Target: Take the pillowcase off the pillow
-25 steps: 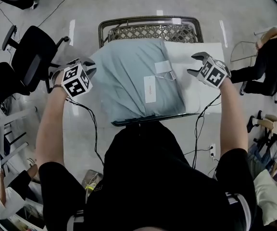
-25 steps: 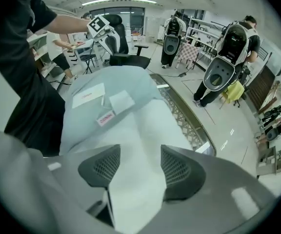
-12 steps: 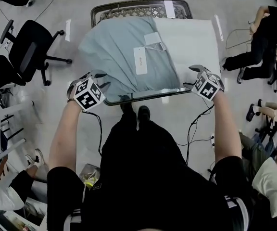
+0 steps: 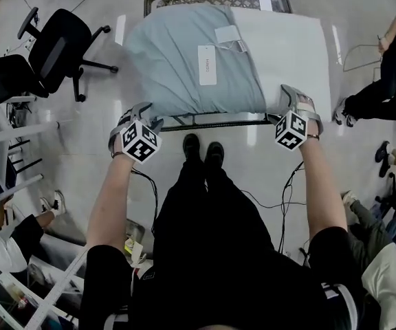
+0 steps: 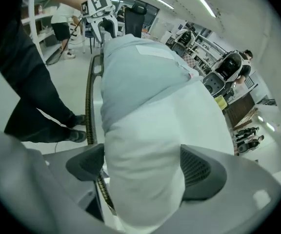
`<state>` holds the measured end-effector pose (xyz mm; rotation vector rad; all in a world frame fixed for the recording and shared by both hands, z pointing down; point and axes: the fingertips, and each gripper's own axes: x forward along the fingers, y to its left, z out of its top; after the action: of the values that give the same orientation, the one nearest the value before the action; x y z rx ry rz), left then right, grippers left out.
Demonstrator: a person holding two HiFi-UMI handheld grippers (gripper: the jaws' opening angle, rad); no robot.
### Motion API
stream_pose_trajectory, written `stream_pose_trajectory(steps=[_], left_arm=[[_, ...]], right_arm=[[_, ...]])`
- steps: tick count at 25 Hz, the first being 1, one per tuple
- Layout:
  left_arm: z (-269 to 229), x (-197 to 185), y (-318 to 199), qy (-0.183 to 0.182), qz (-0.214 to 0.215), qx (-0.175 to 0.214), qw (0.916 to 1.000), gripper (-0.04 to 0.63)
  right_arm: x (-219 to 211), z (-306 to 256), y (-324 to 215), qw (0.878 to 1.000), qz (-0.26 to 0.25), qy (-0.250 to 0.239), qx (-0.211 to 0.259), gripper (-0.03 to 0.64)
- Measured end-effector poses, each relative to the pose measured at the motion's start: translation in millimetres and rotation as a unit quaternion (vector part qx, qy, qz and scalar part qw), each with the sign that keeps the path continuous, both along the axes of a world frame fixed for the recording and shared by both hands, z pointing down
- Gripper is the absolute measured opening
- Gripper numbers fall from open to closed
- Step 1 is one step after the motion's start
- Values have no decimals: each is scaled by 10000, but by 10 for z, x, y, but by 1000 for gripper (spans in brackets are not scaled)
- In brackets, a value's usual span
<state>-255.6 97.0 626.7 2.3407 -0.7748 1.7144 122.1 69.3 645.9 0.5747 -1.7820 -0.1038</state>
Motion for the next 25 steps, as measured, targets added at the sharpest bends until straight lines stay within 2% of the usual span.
stream_pose_trajectory(steps=[2, 5, 8, 10, 14, 21, 25], left_arm=[[132, -62, -76, -123, -191, 173, 9996, 236], [262, -130, -138, -335, -198, 210, 9990, 225], [285, -257, -142, -779, 165, 206, 9966, 111], [262, -441, -137, -1117, 344, 279, 9928, 8], [40, -901, -279, -1218, -112, 349, 9919, 6], [-407, -1656, -521, -1632, -455, 590, 9838, 6], [-591, -2135, -547, -1719, -731, 624, 9804, 6]], right_arm=[[-6, 168, -59, 9997, 72, 160, 142, 503], [-23, 261, -135, 9987, 212, 262, 373, 483], [-49, 109, -188, 9987, 246, 105, 429, 361], [-53, -23, -190, 9993, 224, -20, 291, 315], [-16, -328, -285, 9998, 203, -50, -36, 274], [169, -570, -402, 9990, 271, -43, -348, 272], [245, -545, -413, 9981, 385, -45, -470, 273]])
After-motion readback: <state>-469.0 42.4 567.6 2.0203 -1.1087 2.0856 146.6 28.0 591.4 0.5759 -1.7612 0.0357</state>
